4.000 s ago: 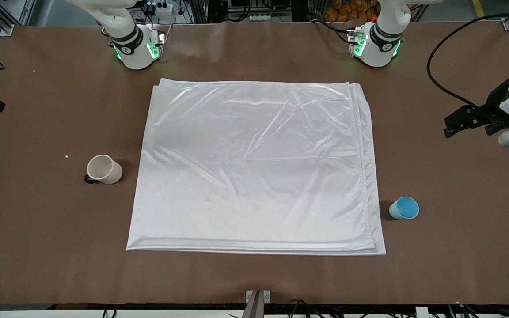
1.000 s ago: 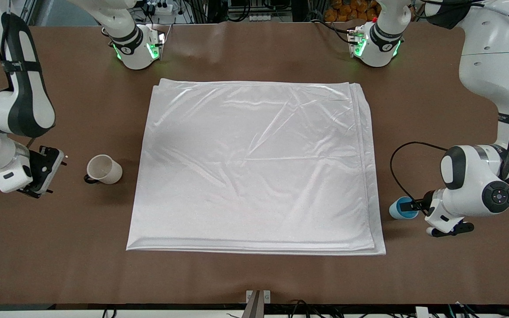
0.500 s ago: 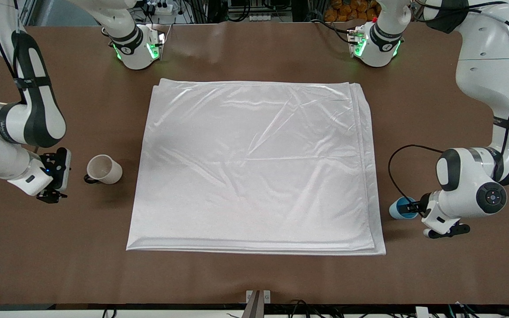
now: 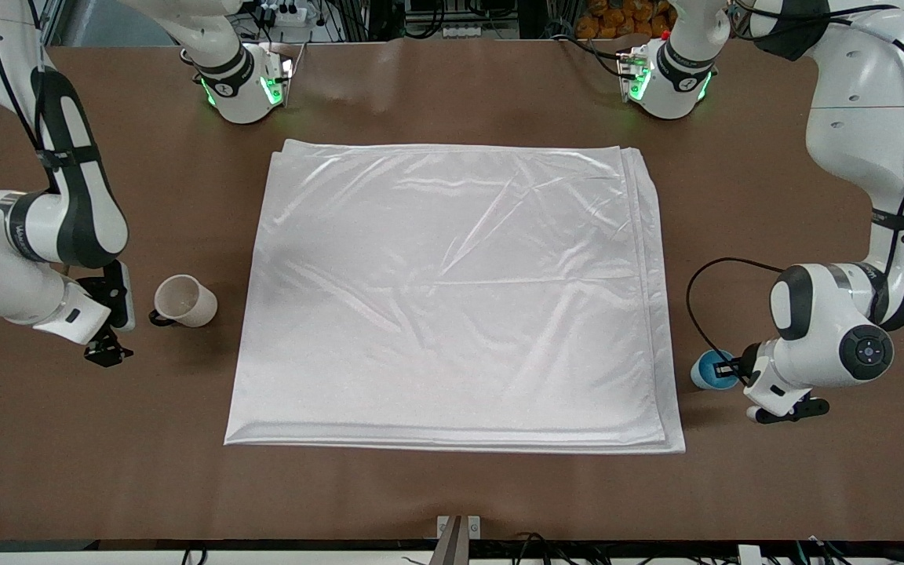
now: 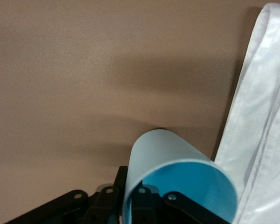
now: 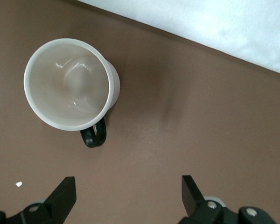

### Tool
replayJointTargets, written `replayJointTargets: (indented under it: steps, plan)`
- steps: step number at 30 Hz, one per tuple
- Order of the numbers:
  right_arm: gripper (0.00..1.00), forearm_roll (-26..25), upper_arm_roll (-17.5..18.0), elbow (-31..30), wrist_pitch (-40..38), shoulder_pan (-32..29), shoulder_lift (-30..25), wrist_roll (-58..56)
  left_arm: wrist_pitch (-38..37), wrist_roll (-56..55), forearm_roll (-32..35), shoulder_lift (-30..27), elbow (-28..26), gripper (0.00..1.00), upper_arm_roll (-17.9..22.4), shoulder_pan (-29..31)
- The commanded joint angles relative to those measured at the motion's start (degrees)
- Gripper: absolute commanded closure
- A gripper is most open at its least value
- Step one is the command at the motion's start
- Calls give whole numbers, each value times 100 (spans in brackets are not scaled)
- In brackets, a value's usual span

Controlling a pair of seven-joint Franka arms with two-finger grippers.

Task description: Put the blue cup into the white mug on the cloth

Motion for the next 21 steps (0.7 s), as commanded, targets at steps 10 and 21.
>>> replayJointTargets:
  steps: [10, 21]
  plan:
    - [0, -120, 29, -557, 754, -99, 102, -743, -71, 119, 351, -111, 59, 100, -12, -91]
    - [0, -111, 38, -917, 1097, -336, 128, -963, -194, 137, 333, -181, 94, 100, -56, -99]
